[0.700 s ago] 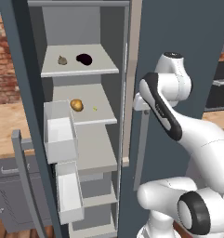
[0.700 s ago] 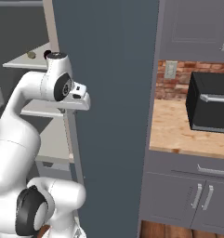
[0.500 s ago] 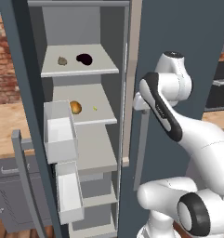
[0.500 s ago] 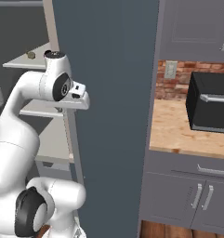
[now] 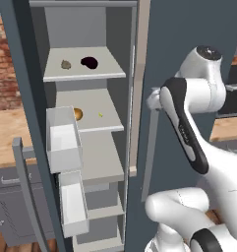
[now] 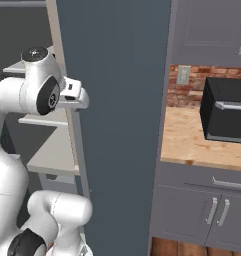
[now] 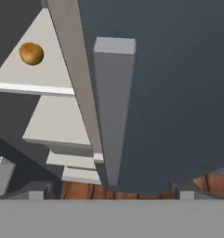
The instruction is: Take the garlic and eggplant from the highest rack and move them to the second highest rack where the lemon wedge and potato are located, to maximize freezer space. Close the freezer door after rearranging.
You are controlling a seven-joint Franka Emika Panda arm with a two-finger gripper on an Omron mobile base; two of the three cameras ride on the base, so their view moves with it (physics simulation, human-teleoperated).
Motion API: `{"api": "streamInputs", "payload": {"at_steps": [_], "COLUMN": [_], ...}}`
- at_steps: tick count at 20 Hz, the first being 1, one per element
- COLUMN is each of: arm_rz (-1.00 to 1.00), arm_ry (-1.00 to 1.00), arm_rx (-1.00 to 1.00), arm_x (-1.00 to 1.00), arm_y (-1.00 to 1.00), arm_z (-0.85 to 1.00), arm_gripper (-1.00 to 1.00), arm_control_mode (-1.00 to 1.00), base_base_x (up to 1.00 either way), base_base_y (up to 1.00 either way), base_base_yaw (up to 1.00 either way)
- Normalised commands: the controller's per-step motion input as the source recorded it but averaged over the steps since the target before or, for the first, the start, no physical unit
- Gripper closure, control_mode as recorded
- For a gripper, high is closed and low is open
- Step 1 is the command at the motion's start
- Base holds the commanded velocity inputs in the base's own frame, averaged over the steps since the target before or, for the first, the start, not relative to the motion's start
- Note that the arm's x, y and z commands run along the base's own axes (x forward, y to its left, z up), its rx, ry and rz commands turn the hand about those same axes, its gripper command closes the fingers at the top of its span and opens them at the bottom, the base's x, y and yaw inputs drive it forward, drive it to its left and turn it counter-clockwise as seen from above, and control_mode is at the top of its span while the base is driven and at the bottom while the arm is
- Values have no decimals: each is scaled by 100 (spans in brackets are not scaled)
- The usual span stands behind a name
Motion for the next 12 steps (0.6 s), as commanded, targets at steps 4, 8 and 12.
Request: {"api": "streamInputs", "payload": {"at_steps": [4, 8, 12], "arm_rz": [3, 5, 2], "arm_ry": [-40, -42, -24], "arm_rx": [0, 0, 0], "arm_x": [-44, -49, -45], "arm_y": [0, 0, 0], "arm_z": [13, 2, 19], "arm_gripper": [-100, -100, -100], "arm_control_mode": [-100, -100, -100], "base_base_x": [0, 0, 0], "base_base_y": [0, 0, 0], "base_base_yaw": [0, 0, 0]}}
